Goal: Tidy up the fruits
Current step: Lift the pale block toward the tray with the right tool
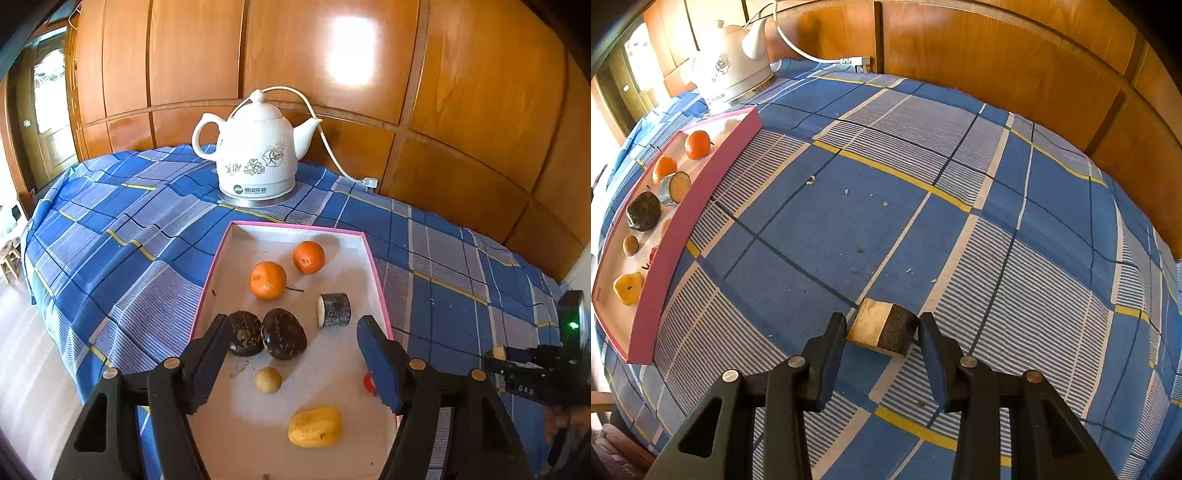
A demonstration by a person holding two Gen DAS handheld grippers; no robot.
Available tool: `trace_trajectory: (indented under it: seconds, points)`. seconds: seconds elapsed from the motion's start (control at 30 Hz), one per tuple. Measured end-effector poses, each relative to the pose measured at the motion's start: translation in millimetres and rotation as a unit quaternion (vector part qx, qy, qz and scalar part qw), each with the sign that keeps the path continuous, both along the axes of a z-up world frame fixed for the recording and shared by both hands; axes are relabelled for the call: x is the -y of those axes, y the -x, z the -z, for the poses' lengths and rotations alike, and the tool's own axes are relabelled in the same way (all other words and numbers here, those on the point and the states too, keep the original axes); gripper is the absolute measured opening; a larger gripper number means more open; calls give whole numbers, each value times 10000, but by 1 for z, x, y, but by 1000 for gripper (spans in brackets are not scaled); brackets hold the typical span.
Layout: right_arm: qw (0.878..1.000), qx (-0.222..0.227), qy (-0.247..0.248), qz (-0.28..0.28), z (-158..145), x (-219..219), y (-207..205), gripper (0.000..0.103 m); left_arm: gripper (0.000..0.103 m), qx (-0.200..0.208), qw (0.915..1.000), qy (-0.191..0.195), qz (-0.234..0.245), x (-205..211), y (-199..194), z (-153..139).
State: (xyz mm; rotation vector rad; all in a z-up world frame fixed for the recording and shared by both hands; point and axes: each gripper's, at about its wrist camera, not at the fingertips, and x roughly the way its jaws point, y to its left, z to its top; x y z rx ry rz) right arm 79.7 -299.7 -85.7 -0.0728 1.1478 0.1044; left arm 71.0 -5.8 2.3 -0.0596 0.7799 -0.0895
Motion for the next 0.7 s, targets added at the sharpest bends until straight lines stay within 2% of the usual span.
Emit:
trace_trajectory:
  seconds: [0.13,0.33,0.6,0.7]
  points:
    - [10000,12,21,12,0,-1,1,41,73,-47,10000,-10,27,-1,8,2]
    - [10000,30,49,34,0,-1,1,41,80,-56,10000,34,-7,-5,16,1]
    - [10000,43,73,34,0,-2,1,41,99,17,9999,27,-129,-10,25,3]
    - [10000,44,73,32,0,-2,1,41,103,51,9999,1,-141,-11,29,5]
